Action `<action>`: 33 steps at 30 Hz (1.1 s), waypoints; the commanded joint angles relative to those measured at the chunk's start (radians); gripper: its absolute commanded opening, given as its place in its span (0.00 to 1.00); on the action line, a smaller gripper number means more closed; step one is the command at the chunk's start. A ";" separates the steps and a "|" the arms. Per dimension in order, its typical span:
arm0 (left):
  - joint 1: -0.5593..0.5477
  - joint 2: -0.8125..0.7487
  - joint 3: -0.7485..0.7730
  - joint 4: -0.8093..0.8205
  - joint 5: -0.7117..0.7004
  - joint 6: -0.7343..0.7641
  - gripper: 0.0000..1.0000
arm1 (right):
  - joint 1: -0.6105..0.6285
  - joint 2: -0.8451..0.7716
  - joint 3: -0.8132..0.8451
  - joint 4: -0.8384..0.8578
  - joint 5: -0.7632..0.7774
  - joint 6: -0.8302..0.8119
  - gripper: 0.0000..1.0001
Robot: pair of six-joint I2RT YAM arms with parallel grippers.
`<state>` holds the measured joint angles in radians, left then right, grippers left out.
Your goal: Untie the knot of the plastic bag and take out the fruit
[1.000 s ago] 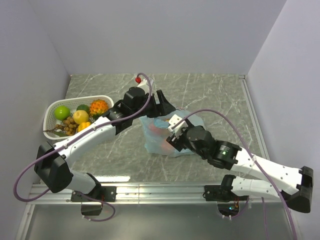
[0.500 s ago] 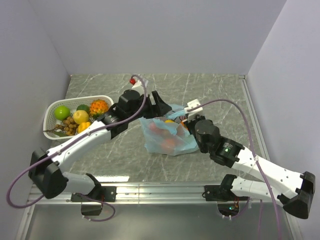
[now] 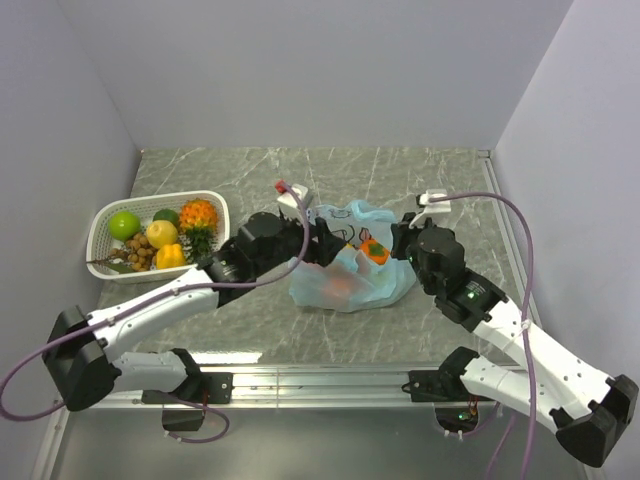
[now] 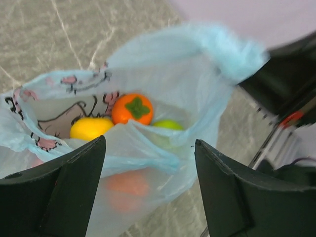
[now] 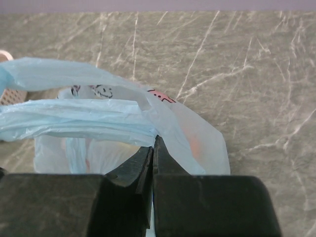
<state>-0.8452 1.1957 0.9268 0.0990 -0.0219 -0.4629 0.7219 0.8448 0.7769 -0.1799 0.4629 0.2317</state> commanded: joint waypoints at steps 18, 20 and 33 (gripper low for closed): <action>-0.084 0.582 0.316 -0.149 -0.351 -0.011 0.63 | -0.062 -0.061 -0.053 0.059 -0.079 0.133 0.00; -0.087 0.565 0.287 -0.189 -0.334 -0.055 0.50 | -0.078 -0.053 -0.070 0.080 -0.056 0.136 0.00; -0.115 -0.019 -0.252 -0.272 -0.173 -0.100 0.17 | -0.295 0.037 -0.129 0.178 -0.044 0.253 0.00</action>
<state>-0.9546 1.2629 0.7345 -0.1642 -0.2367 -0.5446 0.4633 0.8570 0.6708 -0.0628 0.4030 0.4377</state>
